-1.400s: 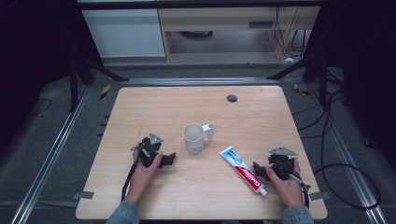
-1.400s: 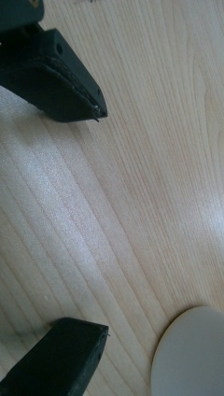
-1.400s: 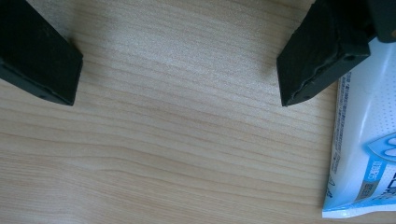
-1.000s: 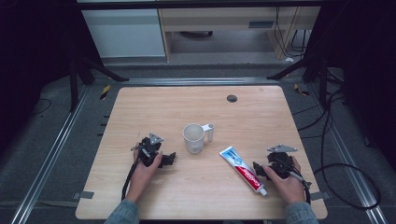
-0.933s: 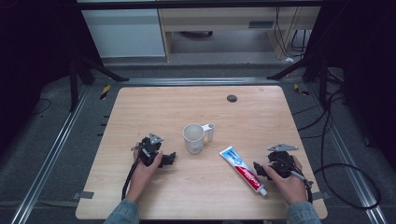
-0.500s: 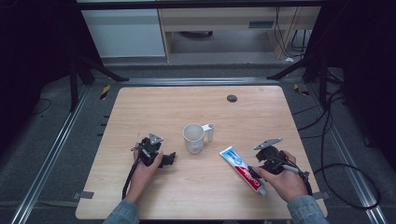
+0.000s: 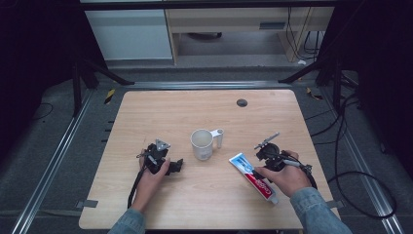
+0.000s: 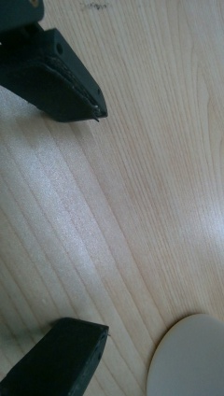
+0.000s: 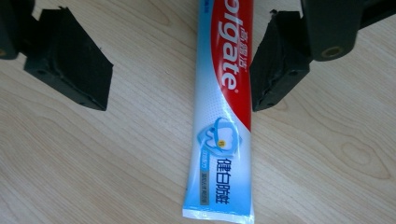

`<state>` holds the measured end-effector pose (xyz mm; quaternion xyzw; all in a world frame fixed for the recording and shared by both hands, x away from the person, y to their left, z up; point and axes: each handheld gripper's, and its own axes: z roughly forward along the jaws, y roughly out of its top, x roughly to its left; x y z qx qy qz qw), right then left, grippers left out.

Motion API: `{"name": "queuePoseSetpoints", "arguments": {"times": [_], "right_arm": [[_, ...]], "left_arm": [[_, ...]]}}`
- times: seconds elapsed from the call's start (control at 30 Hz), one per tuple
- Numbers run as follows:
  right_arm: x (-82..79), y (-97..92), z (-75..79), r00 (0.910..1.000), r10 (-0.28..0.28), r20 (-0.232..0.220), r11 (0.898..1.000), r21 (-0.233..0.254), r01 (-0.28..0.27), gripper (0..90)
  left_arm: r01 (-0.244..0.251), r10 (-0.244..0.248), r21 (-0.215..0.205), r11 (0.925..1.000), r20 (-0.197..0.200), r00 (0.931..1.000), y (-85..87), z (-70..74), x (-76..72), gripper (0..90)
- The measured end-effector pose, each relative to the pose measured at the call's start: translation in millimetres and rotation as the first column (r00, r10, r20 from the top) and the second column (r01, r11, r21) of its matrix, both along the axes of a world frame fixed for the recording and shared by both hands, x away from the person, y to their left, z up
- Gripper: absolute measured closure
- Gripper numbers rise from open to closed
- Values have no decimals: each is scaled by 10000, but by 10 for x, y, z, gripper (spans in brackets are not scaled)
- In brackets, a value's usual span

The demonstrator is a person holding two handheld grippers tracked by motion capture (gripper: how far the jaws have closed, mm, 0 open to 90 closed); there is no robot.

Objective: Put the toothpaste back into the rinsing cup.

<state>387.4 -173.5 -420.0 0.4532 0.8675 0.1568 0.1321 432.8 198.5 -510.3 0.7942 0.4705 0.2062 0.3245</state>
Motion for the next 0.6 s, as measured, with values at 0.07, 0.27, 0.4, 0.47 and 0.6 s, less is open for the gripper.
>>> {"name": "queuePoseSetpoints", "arguments": {"times": [0.07, 0.27, 0.4, 0.47, 0.6], "right_arm": [[21, 52, -6, 10000, 51, -69, 9999, -97, -52, 196], [104, 193, -86, 9990, 253, -381, 9994, -240, -262, 201], [137, 226, -119, 9986, 310, -440, 9992, -239, -320, 213], [155, 243, -138, 9984, 295, -488, 9993, -221, -306, 221], [183, 286, -176, 9974, 359, -622, 9991, -197, -372, 230]], "left_arm": [[11, -11, 3, 10000, -2, 10000, 1, 0, -2, 0], [42, -42, -4, 10000, 2, 10000, 3, 0, 2, 0], [49, -49, -9, 10000, 3, 10000, 4, 0, 3, 0], [50, -50, -7, 10000, 0, 10000, 4, 0, 3, 0], [57, -57, -8, 10000, 0, 10000, 4, 0, 4, 0]]}}
